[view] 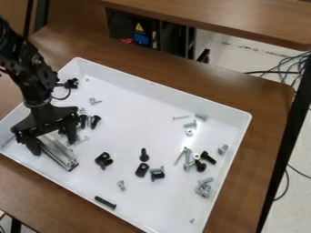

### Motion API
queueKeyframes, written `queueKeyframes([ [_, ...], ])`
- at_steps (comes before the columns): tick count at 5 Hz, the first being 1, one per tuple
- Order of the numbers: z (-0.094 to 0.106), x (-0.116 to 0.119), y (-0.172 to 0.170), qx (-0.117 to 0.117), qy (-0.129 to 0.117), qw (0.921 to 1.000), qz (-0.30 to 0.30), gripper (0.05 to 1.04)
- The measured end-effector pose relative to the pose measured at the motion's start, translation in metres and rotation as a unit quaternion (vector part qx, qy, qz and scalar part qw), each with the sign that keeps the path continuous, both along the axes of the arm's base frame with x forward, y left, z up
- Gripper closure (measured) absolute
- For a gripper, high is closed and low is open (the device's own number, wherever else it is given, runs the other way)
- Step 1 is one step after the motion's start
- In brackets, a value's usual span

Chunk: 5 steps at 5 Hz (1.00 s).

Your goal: Sweep into pile

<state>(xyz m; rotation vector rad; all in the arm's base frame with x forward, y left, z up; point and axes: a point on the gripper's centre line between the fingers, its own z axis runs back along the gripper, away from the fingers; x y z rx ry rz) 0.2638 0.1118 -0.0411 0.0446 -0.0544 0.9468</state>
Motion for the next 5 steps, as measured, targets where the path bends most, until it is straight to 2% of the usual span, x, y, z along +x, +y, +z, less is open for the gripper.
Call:
queueKeyframes([
  [1,0.0,0.002,0.0,0.001,-0.001,1.0,0.001,0.408],
  [2,0.0,0.0,-0.005,-0.001,0.014,0.9998,-0.015,0.683],
  [3,0.003,-0.007,-0.015,0.007,0.058,0.9966,-0.058,0.727],
  [4,0.036,-0.001,-0.048,0.02,0.067,0.9852,-0.157,0.727],
  [5,0.049,0.0,-0.084,0.017,0.078,0.9583,-0.274,0.727],
])
